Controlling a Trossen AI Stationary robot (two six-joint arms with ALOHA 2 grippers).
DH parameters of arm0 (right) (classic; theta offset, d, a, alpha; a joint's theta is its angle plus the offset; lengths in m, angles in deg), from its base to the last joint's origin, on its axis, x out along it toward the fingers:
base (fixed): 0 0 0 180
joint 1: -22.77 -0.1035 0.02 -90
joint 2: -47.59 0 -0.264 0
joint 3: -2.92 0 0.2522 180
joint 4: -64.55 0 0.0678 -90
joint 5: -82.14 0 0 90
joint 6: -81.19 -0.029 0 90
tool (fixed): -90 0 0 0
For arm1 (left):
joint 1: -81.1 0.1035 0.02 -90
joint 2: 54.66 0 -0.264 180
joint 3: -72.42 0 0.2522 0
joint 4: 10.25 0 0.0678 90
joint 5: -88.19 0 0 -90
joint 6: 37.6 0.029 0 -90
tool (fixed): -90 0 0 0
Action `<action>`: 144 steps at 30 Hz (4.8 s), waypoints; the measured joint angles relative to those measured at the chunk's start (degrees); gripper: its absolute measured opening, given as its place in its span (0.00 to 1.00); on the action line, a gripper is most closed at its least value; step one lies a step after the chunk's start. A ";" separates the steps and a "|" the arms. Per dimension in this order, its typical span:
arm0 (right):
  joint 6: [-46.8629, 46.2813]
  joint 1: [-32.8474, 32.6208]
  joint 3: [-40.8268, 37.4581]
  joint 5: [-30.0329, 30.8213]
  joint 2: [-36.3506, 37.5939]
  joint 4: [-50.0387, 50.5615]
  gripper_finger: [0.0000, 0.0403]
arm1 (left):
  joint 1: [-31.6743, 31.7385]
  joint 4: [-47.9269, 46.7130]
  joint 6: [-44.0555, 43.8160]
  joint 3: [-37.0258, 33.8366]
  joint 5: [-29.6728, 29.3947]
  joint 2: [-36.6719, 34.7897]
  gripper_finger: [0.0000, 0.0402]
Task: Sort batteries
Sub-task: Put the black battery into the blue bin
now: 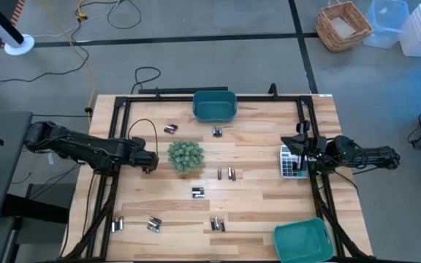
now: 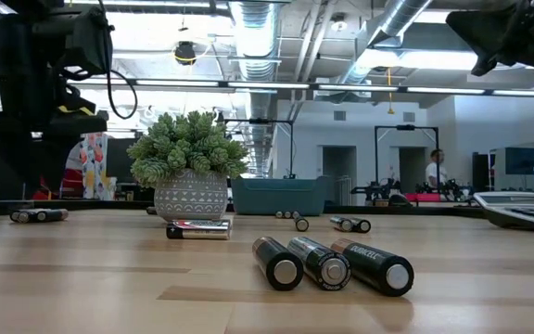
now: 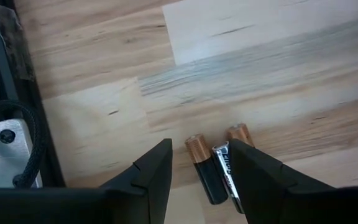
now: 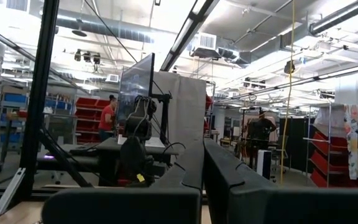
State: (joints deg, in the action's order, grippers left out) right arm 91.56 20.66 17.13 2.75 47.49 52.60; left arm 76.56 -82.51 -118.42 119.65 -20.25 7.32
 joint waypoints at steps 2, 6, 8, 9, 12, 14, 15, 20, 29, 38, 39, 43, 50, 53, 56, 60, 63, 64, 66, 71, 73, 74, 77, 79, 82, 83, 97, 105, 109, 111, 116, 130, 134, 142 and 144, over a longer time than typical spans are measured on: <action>0.00 0.00 0.01 0.00 0.00 0.00 0.07 | 0.00 -0.01 -0.20 0.00 0.09 0.00 0.35; 0.02 0.00 0.02 0.00 0.00 0.04 0.07 | 0.00 0.03 0.96 0.00 1.24 0.00 0.32; 0.04 0.00 0.02 0.00 0.00 0.10 0.07 | -0.35 0.52 3.41 0.00 1.93 0.00 0.31; 0.06 0.00 0.02 0.00 0.00 0.17 0.07 | -0.63 0.72 4.80 0.00 2.02 0.00 0.31; 0.17 0.00 0.00 0.00 0.00 0.23 0.07 | -1.18 0.84 7.78 0.00 2.15 0.00 0.31; 0.20 0.00 0.00 0.00 0.00 0.26 0.07 | -1.59 0.85 10.47 0.00 2.15 0.00 0.33; 0.20 0.00 0.01 0.00 0.00 0.26 0.07 | -1.90 0.88 12.01 0.00 2.14 0.00 0.34; 0.75 0.00 0.00 0.00 0.00 0.20 0.07 | -2.72 1.12 23.47 2.42 2.21 0.02 0.39; 1.88 0.02 0.00 0.00 0.00 0.11 0.07 | -2.30 2.70 45.96 6.34 5.15 0.02 0.46; 1.88 0.01 0.02 0.00 -0.02 0.26 0.07 | 2.15 -0.02 53.36 6.34 9.29 4.71 0.49; 1.87 0.01 0.00 0.00 -0.02 0.26 0.07 | 2.41 -0.91 54.32 6.34 9.45 5.62 0.51; 1.94 0.02 0.00 0.00 -0.02 0.22 0.07 | 2.76 -2.71 58.29 7.04 10.82 8.55 0.58; 2.16 0.02 0.02 0.00 0.00 0.75 0.07 | 1.63 -4.32 70.11 11.12 10.58 12.38 0.66; 2.16 0.02 0.02 0.00 -0.02 1.60 0.07 | 1.69 -6.61 74.33 10.58 10.95 14.07 0.68; 2.14 0.02 0.00 0.00 -0.02 2.28 0.07 | 2.55 -8.32 73.27 10.47 13.53 15.02 0.69; 2.14 0.01 0.02 0.00 -0.02 3.25 0.07 | 2.64 -4.69 73.49 9.20 13.49 15.02 0.69; 2.12 0.01 0.01 0.00 -0.02 3.46 0.07 | 3.11 -4.01 73.58 8.55 13.27 15.06 0.69; 2.11 0.02 0.00 0.00 -0.02 3.62 0.07 | 3.22 -4.16 73.16 8.67 12.46 15.04 0.69; 2.11 0.01 0.01 0.00 -0.02 3.74 0.07 | 3.28 -4.44 72.26 8.74 10.69 14.90 0.69; 2.10 0.00 0.01 0.00 -0.02 3.85 0.07 | 3.26 -4.55 71.18 8.72 9.54 16.58 0.69; 1.72 0.02 0.00 0.00 -0.02 3.88 0.07 | 3.26 -4.46 71.06 8.58 9.51 17.76 0.69; 1.54 0.02 0.01 0.00 -0.02 3.98 0.07 | 3.26 -4.58 71.08 8.57 9.51 18.49 0.69; 1.01 0.00 0.02 0.00 -0.02 4.13 0.07 | 3.26 -4.44 71.00 8.57 9.51 20.79 0.69; 0.36 0.00 0.00 0.00 -0.02 4.11 0.07 | 3.26 -4.66 71.17 8.57 9.54 21.50 0.69; 0.15 -0.02 0.02 0.00 -0.02 4.30 0.07 | 3.28 -4.41 71.53 8.57 9.54 21.64 0.69; 0.15 -0.02 0.02 0.00 -0.02 4.36 0.07 | 3.28 -4.40 71.55 8.57 9.54 21.64 0.69; 0.15 -0.02 0.02 0.00 -0.02 4.44 0.07 | 4.70 -2.92 72.81 8.55 12.01 21.64 0.72; 0.15 -0.02 0.02 0.00 -0.02 4.44 0.07 | 7.79 -2.18 73.47 8.52 13.27 21.64 0.76; 0.15 -0.02 0.00 0.00 -0.02 4.57 0.07 | 8.49 -1.89 73.76 8.52 14.15 21.64 0.77; 0.15 -0.02 0.00 0.00 -0.02 4.79 0.07 | 8.64 -1.75 74.00 8.49 14.55 21.62 0.78; 0.15 -0.02 0.02 0.00 -0.02 5.20 0.07 | 8.63 -1.60 74.14 8.39 15.28 21.62 0.78; 0.11 -0.02 0.00 0.00 -0.02 5.43 0.07 | 8.62 -1.67 73.53 8.26 14.17 23.26 0.78; -0.06 -0.04 0.02 0.00 -0.02 6.17 0.07 | 8.61 -2.13 73.44 8.39 14.18 26.81 0.78; -0.48 -0.04 0.01 -0.02 0.00 6.44 0.07 | 8.63 -1.66 73.93 8.90 12.59 27.82 0.78; -0.46 -0.04 0.02 -0.02 0.00 6.45 0.07 | 8.66 -1.50 74.17 8.90 12.57 27.85 0.78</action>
State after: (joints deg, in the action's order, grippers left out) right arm 91.10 20.62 17.15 2.73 47.49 59.05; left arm 85.22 -84.01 -44.26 128.55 -7.68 35.16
